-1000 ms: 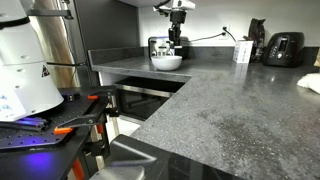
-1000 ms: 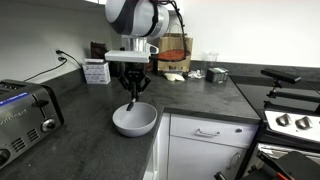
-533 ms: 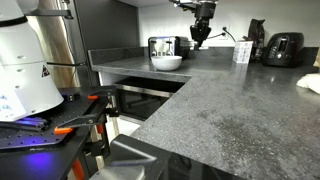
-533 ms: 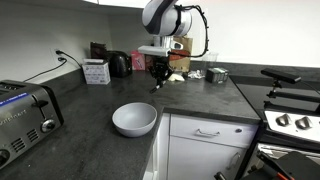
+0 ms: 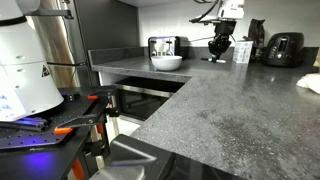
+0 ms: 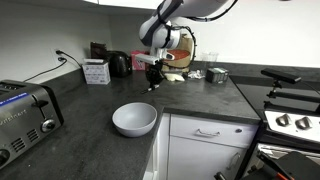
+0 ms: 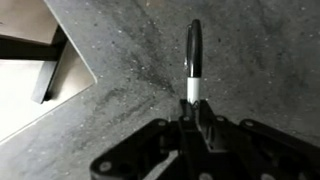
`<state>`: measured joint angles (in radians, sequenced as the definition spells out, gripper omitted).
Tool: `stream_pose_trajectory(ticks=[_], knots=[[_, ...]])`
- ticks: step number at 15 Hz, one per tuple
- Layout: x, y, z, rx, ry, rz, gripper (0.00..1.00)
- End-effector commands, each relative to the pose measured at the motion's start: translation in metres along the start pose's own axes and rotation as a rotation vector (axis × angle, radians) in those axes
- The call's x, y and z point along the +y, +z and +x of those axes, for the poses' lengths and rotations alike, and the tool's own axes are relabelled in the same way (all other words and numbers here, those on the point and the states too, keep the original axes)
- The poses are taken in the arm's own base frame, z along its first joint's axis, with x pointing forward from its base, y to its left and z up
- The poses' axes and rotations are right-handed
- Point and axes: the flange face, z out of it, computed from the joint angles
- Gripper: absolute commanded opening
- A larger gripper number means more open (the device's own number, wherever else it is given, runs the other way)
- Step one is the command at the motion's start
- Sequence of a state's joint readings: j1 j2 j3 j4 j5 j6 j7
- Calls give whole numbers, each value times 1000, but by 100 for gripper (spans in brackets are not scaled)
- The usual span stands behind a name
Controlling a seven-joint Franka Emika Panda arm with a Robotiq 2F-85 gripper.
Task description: Remove the marker from the bowl and put it on the counter
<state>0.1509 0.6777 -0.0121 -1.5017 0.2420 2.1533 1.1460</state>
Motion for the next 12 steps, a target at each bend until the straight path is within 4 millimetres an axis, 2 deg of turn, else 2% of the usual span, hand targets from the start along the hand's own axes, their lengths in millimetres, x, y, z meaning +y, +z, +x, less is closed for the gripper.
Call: stream_pose_trajectory(ticks=[1,2,5,9,10,12], knots=[[-23,4,7,16,67,-22,22],[-25,6,7,13,70,-33,40],[-24,6,-4,-15,21,-109,62],[-19,-19,-49,-19,-82,-153,92],[-18,-28,-61,-9,-107,-148,98],[-14,-45,-80,21,-148,-133,100]])
